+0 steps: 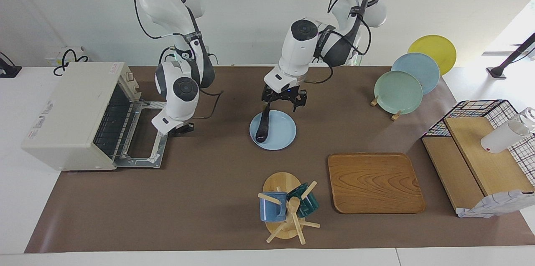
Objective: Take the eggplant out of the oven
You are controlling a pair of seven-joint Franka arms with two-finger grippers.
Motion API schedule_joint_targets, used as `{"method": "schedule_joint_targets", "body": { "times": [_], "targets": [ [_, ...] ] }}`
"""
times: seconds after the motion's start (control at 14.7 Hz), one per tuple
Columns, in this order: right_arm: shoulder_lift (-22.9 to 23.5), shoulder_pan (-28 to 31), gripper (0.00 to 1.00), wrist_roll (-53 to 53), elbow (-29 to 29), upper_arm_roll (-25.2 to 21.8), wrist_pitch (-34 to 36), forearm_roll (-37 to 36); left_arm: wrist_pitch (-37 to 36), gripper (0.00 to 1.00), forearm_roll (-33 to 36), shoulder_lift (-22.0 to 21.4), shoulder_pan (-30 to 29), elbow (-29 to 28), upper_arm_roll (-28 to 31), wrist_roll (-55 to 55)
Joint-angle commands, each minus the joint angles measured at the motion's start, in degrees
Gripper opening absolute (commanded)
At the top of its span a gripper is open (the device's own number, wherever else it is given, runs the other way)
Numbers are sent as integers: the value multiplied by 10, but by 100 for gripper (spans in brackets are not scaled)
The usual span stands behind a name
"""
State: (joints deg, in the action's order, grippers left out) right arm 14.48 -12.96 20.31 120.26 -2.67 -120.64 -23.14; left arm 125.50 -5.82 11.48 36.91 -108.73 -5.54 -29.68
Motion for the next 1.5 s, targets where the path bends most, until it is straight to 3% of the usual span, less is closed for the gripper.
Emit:
{"method": "schedule_joint_targets", "body": {
  "times": [0.0, 0.2, 0.41, 0.61, 0.95, 1.23, 1.43],
  "targets": [
    [-18, 11, 0, -18, 17, 6, -1, -21, 61, 100, -9, 41, 20, -10, 10, -11],
    [-31, 24, 0, -60, 9, 6, 14, -26, 115, 99, -23, 86, 23, -3, 10, -13],
    [-71, 46, 0, -129, -7, 6, 53, -26, 118, 98, -24, 88, 21, -3, 10, -12],
    [-92, 65, 0, -198, -60, 7, 124, -17, 123, 97, -24, 95, 23, -5, 10, -12],
    [-144, 100, 0, -273, -62, 7, 154, -16, 128, 95, -38, 95, 25, -6, 10, -12],
    [-189, 109, 0, -305, -62, 6, 189, -4, 129, 86, -39, 96, 28, -10, 10, -12],
    [-221, 122, 0, -343, -65, 3, 218, 55, 129, 79, -39, 95, 29, -10, 10, -13]
  ]
}}
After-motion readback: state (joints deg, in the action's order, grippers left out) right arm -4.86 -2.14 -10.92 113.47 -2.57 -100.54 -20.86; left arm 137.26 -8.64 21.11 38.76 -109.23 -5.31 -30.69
